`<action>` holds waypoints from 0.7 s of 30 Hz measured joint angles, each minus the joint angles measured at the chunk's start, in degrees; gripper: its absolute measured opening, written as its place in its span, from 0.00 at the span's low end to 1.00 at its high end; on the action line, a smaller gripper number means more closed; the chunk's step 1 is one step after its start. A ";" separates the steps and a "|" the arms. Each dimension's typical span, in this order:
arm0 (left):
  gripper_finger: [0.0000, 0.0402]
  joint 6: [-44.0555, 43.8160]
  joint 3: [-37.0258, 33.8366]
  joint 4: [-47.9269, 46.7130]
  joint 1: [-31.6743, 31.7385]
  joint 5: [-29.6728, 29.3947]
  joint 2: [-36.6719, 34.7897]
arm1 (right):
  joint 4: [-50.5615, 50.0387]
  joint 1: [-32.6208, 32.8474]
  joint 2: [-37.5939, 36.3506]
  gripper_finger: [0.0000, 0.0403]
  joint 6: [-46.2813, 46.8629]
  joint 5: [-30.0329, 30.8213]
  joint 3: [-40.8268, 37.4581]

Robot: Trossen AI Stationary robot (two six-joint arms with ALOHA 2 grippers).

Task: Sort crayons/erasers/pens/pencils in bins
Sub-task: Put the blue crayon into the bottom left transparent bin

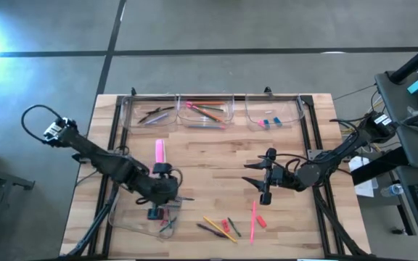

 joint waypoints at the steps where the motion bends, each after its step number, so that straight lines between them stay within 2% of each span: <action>1: 0.02 -1.78 -0.07 -1.69 -0.83 -0.02 -0.28 | -0.01 0.00 0.00 0.44 0.00 0.00 0.00; 8: 0.02 -9.16 -2.17 -6.27 -7.66 0.04 -0.54 | -0.02 0.00 0.00 0.44 0.22 0.00 0.00; 14: 0.02 -12.80 -5.33 -6.55 -10.18 0.04 -0.84 | 0.00 -0.22 0.00 0.44 0.57 -0.02 0.00; 21: 0.13 -15.13 -8.72 -6.00 -10.17 0.05 -0.82 | 0.00 -0.24 0.00 0.44 1.22 0.00 0.02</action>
